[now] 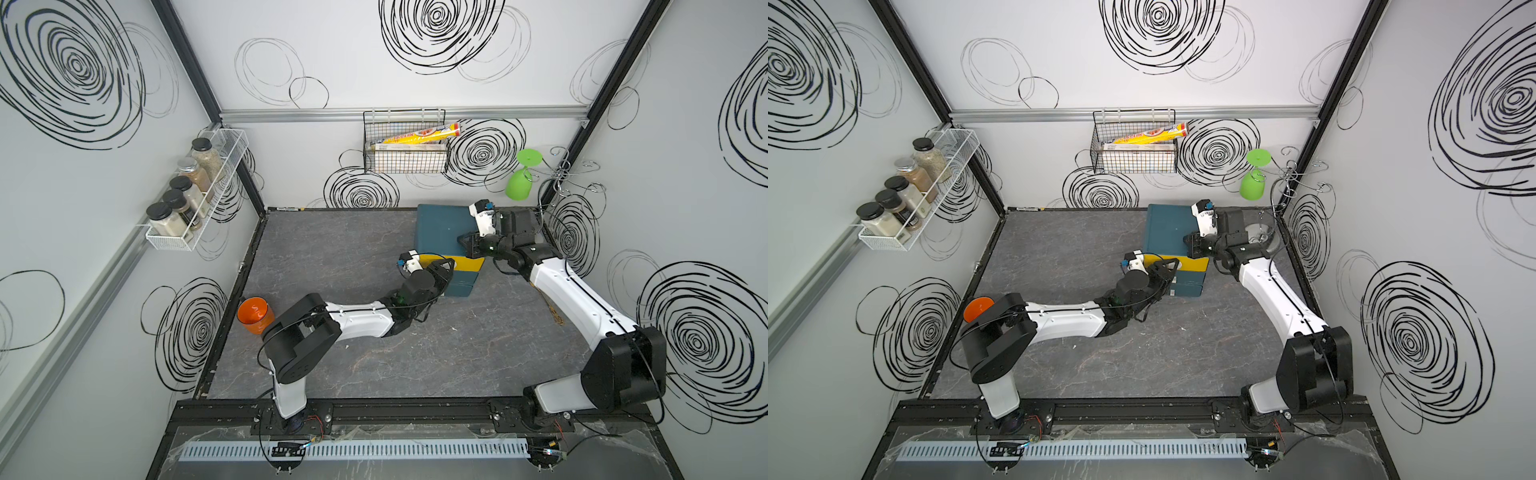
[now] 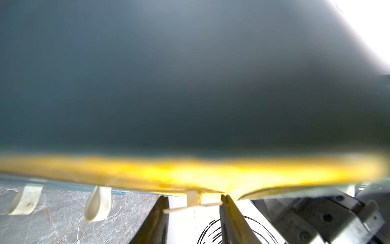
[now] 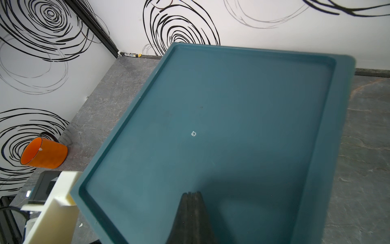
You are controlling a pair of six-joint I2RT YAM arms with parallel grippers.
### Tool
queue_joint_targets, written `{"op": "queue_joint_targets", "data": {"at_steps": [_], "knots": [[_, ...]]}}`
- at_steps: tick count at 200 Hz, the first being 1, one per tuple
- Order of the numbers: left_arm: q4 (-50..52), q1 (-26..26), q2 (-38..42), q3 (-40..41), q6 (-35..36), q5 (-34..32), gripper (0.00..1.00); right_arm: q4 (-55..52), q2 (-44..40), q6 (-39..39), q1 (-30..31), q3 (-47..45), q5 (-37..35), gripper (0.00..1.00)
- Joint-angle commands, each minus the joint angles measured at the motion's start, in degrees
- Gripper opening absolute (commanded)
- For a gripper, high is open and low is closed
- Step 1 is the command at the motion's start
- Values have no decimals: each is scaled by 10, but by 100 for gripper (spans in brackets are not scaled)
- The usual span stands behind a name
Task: Take the cookies out of the drawer
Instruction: Open the drawer in the storage box.
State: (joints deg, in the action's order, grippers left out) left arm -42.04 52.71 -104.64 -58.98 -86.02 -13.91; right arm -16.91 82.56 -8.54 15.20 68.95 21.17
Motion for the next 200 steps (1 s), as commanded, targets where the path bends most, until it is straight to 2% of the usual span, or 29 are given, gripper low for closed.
{"op": "queue_joint_targets", "data": {"at_steps": [1,16,100,166,200], "knots": [[-35,-8,-5,3,14,12,33,-41,17,1,3,-16,-7,0],[-39,-6,-1,7,14,19,30,-41,17,1,3,-15,-9,0],[-110,44,36,110,-7,13,29,-47,26,3,3,-5,-19,0],[-143,96,82,196,-9,-28,32,-51,28,3,2,-2,-22,0],[-154,110,70,200,-12,-31,31,-57,32,1,2,4,-23,0]]}}
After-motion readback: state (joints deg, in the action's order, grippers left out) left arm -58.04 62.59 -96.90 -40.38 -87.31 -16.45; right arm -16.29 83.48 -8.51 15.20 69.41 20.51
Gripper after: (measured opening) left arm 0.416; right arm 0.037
